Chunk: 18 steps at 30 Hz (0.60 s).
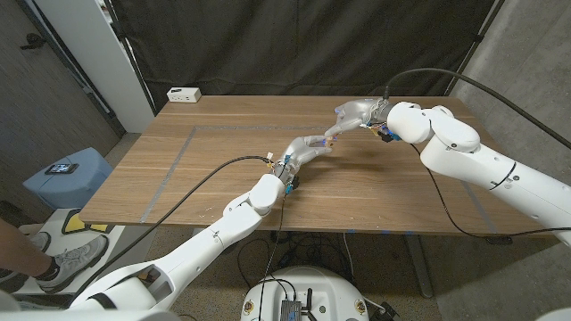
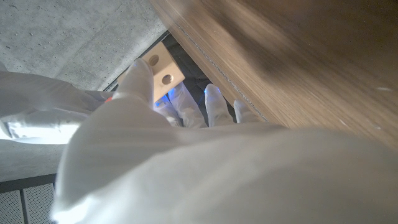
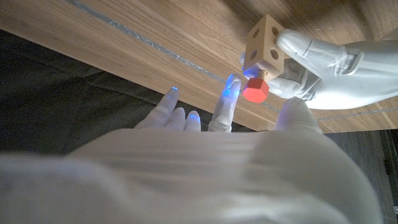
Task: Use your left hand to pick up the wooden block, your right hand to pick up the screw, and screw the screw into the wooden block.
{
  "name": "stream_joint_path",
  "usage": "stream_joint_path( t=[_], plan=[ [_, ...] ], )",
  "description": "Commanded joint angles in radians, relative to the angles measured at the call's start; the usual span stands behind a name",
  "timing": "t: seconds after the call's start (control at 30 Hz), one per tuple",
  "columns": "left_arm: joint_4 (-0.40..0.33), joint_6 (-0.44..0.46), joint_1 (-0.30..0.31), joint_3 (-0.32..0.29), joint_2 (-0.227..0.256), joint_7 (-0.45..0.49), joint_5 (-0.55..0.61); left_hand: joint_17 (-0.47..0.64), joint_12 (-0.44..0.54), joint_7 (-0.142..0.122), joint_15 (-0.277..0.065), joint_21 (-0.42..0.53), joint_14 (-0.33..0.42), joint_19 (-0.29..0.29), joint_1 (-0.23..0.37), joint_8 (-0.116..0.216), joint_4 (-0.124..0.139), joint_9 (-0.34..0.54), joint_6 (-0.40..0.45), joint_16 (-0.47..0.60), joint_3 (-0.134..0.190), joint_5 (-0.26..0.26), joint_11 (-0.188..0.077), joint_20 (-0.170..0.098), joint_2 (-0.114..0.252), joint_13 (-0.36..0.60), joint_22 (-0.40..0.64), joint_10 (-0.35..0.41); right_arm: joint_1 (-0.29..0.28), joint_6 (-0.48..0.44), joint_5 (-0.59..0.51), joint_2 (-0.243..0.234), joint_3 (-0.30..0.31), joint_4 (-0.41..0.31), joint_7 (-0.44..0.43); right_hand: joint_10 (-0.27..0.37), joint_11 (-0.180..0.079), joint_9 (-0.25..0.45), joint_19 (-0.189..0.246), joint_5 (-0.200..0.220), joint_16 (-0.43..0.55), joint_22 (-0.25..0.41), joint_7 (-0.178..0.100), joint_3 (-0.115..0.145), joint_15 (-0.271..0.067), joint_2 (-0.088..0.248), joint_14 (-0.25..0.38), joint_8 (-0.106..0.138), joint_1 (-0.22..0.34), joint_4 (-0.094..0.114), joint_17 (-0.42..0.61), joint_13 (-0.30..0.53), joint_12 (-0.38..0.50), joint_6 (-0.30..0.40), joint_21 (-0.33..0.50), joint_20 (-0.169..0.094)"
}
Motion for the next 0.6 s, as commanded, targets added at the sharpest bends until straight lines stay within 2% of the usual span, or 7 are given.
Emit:
stream_joint_path(
  t=[0.03, 0.2, 0.4, 0.6],
  plan=[
    [0.016, -0.004, -0.008, 0.002, -0.004, -0.010, -0.007, 0.001, -0.002, 0.004, -0.089, 0.008, 0.001, 0.004, 0.003, 0.005, 0.005, 0.004, 0.004, 0.001, 0.002, 0.007, -0.002, 0.005, 0.006, 0.003, 0.003, 0.006, 0.008, 0.011, 0.004, 0.004, 0.005, 0.017, 0.008, -0.004, 0.010, 0.002, -0.009, 0.010, -0.006, 0.003, 0.008, -0.004, 0.012, 0.008, 0.000, -0.008, -0.002, 0.000, 0.003, 0.006, -0.004, -0.027, -0.003, -0.001],
    [0.021, -0.004, -0.011, 0.001, -0.006, -0.011, -0.009, 0.001, -0.002, 0.004, -0.089, 0.008, 0.002, 0.004, 0.003, 0.005, 0.005, 0.004, 0.004, 0.001, 0.002, 0.007, -0.002, 0.005, 0.006, 0.003, 0.003, 0.005, 0.013, 0.031, 0.023, 0.002, 0.012, 0.026, 0.011, -0.015, 0.012, -0.002, -0.015, 0.015, -0.009, 0.004, 0.014, -0.003, 0.014, 0.014, -0.004, -0.021, 0.006, -0.005, 0.003, 0.007, -0.006, -0.059, -0.004, 0.000],
    [0.027, -0.007, -0.013, 0.002, -0.008, -0.012, -0.011, 0.001, -0.002, 0.004, -0.088, 0.008, 0.002, 0.004, 0.003, 0.005, 0.005, 0.004, 0.004, 0.001, 0.002, 0.007, -0.002, 0.005, 0.006, 0.003, 0.003, 0.004, 0.023, 0.067, 0.072, -0.002, 0.027, 0.043, 0.026, -0.054, 0.018, -0.020, -0.043, 0.024, -0.021, 0.003, 0.018, 0.016, 0.027, 0.040, -0.028, -0.063, 0.052, -0.032, -0.001, 0.009, -0.011, -0.147, -0.009, 0.011],
    [0.029, -0.007, -0.014, 0.002, -0.009, -0.011, -0.011, 0.001, -0.004, 0.005, -0.088, 0.008, 0.001, 0.003, 0.001, 0.004, 0.006, 0.004, 0.002, 0.000, 0.001, 0.007, -0.002, 0.006, 0.005, 0.002, 0.003, 0.001, 0.037, 0.098, 0.102, -0.010, 0.029, 0.058, 0.046, -0.089, 0.019, -0.036, -0.064, 0.016, -0.028, 0.003, 0.018, 0.038, 0.039, 0.061, -0.048, -0.091, 0.096, -0.058, -0.003, 0.010, -0.013, -0.192, -0.010, 0.020]
  ],
)
